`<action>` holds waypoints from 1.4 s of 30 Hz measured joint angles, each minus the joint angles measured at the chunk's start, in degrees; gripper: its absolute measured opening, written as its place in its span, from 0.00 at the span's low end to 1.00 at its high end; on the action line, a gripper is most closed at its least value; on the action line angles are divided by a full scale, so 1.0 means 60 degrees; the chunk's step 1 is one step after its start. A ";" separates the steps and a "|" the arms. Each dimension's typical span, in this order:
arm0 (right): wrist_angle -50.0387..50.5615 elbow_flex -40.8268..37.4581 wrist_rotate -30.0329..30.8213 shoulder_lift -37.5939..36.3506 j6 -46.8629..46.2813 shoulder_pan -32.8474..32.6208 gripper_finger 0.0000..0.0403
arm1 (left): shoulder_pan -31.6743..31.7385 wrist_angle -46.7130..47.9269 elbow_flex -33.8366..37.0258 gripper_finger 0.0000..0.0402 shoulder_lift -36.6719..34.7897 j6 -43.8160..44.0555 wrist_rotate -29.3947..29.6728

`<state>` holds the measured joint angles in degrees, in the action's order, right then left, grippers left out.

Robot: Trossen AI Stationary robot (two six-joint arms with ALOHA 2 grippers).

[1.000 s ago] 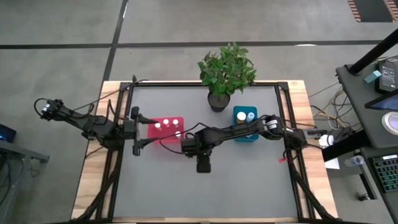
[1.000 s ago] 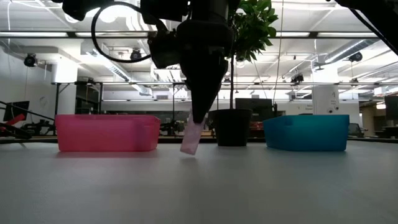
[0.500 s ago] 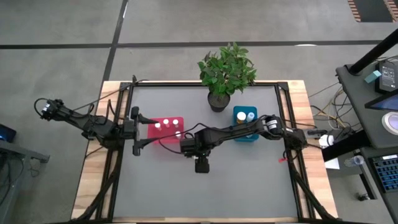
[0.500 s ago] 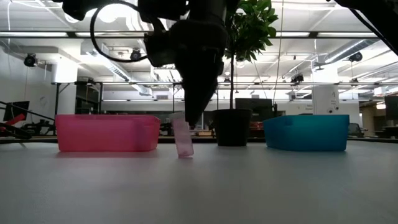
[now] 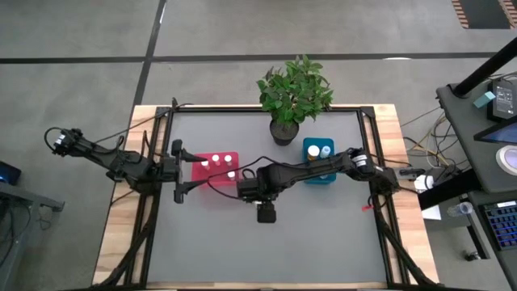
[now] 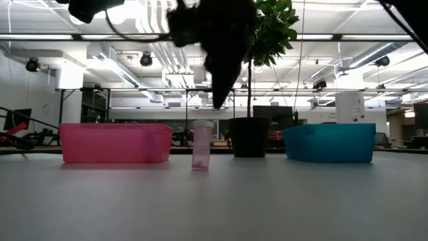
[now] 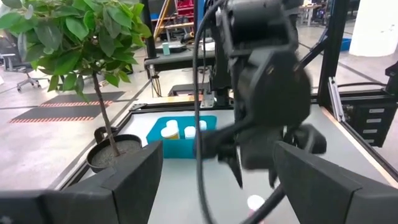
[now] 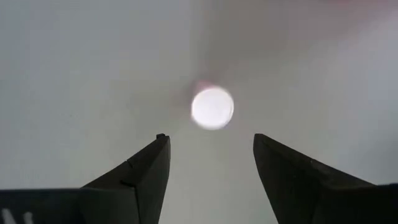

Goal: Pick and place medicine bottles into bin by pill shape (circle, oval)
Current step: Put the small pink pill bottle into the pink bin

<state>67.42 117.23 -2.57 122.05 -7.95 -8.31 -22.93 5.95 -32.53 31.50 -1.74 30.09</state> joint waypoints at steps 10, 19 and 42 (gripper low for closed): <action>-0.0365 -0.1897 0.0937 -0.2018 -0.0095 -0.1029 0.53 | 0.0006 -0.0239 0.0011 0.71 0.0731 0.0635 -0.0011; -0.4339 -0.6341 0.1232 -0.5152 -0.0166 -0.1759 0.49 | 0.0006 -0.2172 -0.0021 0.71 0.2341 0.0764 -0.0066; -1.1739 -1.3285 0.2216 -1.1069 0.2395 -0.2007 0.43 | 0.0079 -0.1132 -0.3720 0.71 0.7777 0.1798 -0.0784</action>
<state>-3.02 37.52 10.72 55.63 6.42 -20.36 -22.46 -0.84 -54.85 78.16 9.05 25.38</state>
